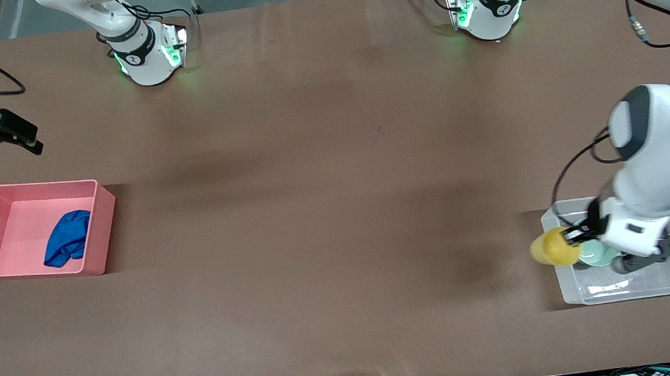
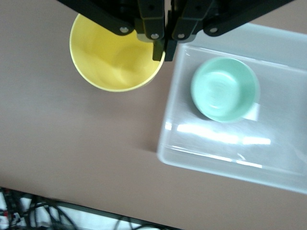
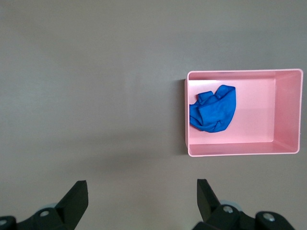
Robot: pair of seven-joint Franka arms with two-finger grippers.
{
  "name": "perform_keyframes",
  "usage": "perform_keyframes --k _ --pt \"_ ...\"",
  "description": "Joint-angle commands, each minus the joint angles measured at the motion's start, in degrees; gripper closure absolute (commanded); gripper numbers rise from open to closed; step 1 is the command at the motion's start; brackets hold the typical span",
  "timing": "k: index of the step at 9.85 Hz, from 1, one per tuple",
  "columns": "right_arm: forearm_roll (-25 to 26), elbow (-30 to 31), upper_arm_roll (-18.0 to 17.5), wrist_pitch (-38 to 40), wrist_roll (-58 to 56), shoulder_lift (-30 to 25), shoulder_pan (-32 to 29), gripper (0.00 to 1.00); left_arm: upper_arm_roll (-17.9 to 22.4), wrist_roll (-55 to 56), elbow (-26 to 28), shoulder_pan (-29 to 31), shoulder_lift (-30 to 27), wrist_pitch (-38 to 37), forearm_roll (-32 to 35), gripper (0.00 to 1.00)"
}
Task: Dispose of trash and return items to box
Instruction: 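Carry the yellow cup into the green bowl inside the clear box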
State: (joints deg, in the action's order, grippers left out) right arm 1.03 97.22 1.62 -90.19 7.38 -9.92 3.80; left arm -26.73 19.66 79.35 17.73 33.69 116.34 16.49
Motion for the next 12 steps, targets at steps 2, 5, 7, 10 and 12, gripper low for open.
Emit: perform_keyframes --k 2,5,7,10,12 --pt "-0.3 -9.7 0.8 4.1 0.5 4.6 0.4 0.00 -0.4 -15.4 0.9 6.8 2.8 0.6 5.1 1.00" --pt "-0.3 -9.7 0.8 4.1 0.3 6.4 0.5 0.00 -0.4 -18.7 5.7 10.5 4.9 9.5 5.2 0.99" --pt "-0.3 -8.9 0.8 4.1 -0.3 6.7 0.1 0.00 -0.3 -18.7 10.6 11.8 5.7 16.3 5.2 0.99" --pt "-0.4 -8.8 1.0 4.0 -3.7 7.4 -1.8 0.00 -0.3 -18.7 12.2 12.7 7.4 18.9 5.2 0.94" --pt "-1.2 -8.8 1.0 3.9 -6.0 8.0 -2.7 0.00 -0.3 -18.7 12.1 12.5 8.3 19.7 5.2 0.72"
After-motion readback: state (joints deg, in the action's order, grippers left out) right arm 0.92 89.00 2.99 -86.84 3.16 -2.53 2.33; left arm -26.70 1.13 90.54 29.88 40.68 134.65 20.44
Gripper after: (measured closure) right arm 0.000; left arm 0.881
